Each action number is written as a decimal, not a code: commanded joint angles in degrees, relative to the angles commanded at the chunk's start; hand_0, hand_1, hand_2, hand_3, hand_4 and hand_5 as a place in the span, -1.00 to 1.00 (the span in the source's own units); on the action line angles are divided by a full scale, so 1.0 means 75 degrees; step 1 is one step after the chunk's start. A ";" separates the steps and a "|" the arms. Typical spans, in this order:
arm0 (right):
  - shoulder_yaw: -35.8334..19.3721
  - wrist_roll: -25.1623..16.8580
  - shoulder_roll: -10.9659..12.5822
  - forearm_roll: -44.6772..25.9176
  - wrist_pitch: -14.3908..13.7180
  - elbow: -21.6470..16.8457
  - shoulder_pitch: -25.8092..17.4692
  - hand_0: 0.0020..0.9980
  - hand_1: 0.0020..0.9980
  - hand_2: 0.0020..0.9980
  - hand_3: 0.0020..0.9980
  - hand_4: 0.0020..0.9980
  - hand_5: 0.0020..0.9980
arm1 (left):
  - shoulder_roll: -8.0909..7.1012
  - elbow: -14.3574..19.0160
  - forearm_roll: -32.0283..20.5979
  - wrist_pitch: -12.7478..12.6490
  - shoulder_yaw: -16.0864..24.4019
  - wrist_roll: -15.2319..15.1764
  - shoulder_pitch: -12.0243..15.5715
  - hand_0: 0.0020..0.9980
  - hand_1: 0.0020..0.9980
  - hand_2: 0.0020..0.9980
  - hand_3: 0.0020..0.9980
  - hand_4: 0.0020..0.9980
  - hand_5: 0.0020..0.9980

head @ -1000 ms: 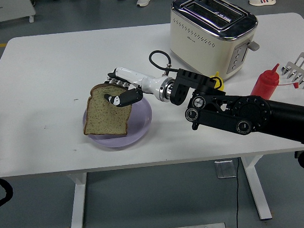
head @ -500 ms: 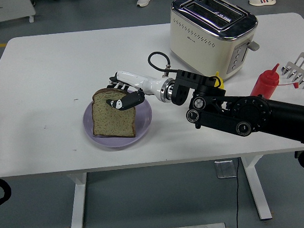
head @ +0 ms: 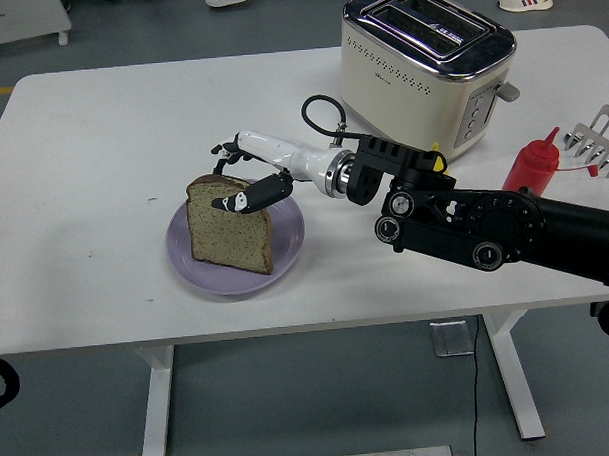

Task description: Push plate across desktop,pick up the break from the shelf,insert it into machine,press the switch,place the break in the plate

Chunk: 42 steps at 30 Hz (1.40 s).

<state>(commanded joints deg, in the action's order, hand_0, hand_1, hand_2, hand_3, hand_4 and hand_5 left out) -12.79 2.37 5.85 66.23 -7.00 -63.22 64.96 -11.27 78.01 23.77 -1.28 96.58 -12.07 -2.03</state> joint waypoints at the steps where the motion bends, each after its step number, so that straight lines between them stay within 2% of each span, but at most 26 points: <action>1: -0.0042 -0.0020 0.0003 0.0014 -0.0052 0.0013 -0.0009 0.76 0.73 0.86 0.93 0.59 -0.18 | 0.0001 -0.0001 -0.0001 -0.0001 0.0001 -0.0001 0.0001 0.63 0.71 0.84 0.68 0.28 1.00; 6: -0.0367 -0.0133 0.0031 0.0152 -0.0338 0.0053 -0.0045 0.80 0.75 0.89 0.95 0.59 -0.18 | -0.0001 -0.0005 -0.0005 -0.0004 -0.0002 -0.0005 0.0011 0.63 0.71 0.84 0.68 0.28 1.00; 14: -0.1122 -0.0226 0.0130 0.0392 -0.0524 -0.0060 -0.0096 0.81 0.77 0.88 0.95 0.59 -0.19 | -0.0003 -0.0044 -0.0021 -0.0035 -0.0022 -0.0006 0.0035 0.63 0.71 0.84 0.67 0.29 1.00; 20: -0.1916 -0.0388 0.0381 0.0587 -0.0859 -0.0586 -0.0230 0.81 0.76 0.87 0.94 0.59 -0.21 | -0.0007 -0.0056 -0.0017 -0.0039 -0.0049 -0.0010 0.0072 0.63 0.71 0.84 0.68 0.29 1.00; 21: -0.2027 -0.0406 0.0425 0.0603 -0.0912 -0.0673 -0.0253 0.80 0.75 0.81 0.84 0.49 -0.25 | -0.0008 -0.0055 -0.0016 -0.0039 -0.0054 -0.0010 0.0075 0.63 0.71 0.84 0.68 0.29 1.00; 22: -0.2117 -0.0420 0.0460 0.0617 -0.0954 -0.0742 -0.0271 0.80 0.75 0.81 0.84 0.49 -0.25 | -0.0009 -0.0054 -0.0015 -0.0039 -0.0057 -0.0010 0.0077 0.63 0.71 0.84 0.68 0.29 1.00; 26: -0.2727 -0.0527 0.0836 0.0737 -0.1246 -0.1307 -0.0523 0.80 0.75 0.81 0.84 0.49 -0.25 | -0.0008 -0.0052 -0.0011 -0.0030 -0.0086 -0.0010 0.0088 0.63 0.71 0.84 0.68 0.29 1.00; 27: -0.2874 -0.0546 0.0921 0.0705 -0.1291 -0.1442 -0.0596 0.76 0.67 0.68 0.73 0.19 -0.27 | -0.0007 -0.0052 -0.0011 -0.0029 -0.0085 -0.0011 0.0092 0.63 0.71 0.84 0.68 0.29 1.00; 30: -0.3434 -0.0664 0.1234 0.0356 -0.1360 -0.1918 -0.0895 0.76 0.67 0.68 0.73 0.19 -0.27 | -0.0001 -0.0055 -0.0016 -0.0029 -0.0069 -0.0017 0.0098 0.63 0.71 0.84 0.68 0.29 1.00; 38: -0.4869 -0.0702 0.2071 -0.1120 -0.0890 -0.2897 -0.1875 0.76 0.66 0.68 0.74 0.19 -0.27 | 0.0013 -0.0024 -0.0036 -0.0024 -0.0019 -0.0034 0.0086 0.63 0.71 0.84 0.68 0.29 1.00; 39: -0.5112 -0.0696 0.2194 -0.1393 -0.0836 -0.3018 -0.2056 0.76 0.66 0.72 0.77 0.12 -0.19 | 0.0015 -0.0017 -0.0037 -0.0024 -0.0011 -0.0035 0.0084 0.63 0.71 0.84 0.67 0.29 1.00; 42: -0.5731 -0.0633 0.2508 -0.2107 -0.0704 -0.3300 -0.2478 0.76 0.66 0.72 0.77 0.12 -0.19 | 0.0011 0.0004 -0.0040 -0.0028 0.0011 -0.0039 0.0079 0.63 0.71 0.84 0.67 0.29 1.00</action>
<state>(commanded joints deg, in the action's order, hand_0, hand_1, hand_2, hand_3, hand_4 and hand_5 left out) -55.77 -2.38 24.66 50.43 -12.28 -87.97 46.37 -11.18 78.04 23.47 -1.49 96.66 -12.36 -1.44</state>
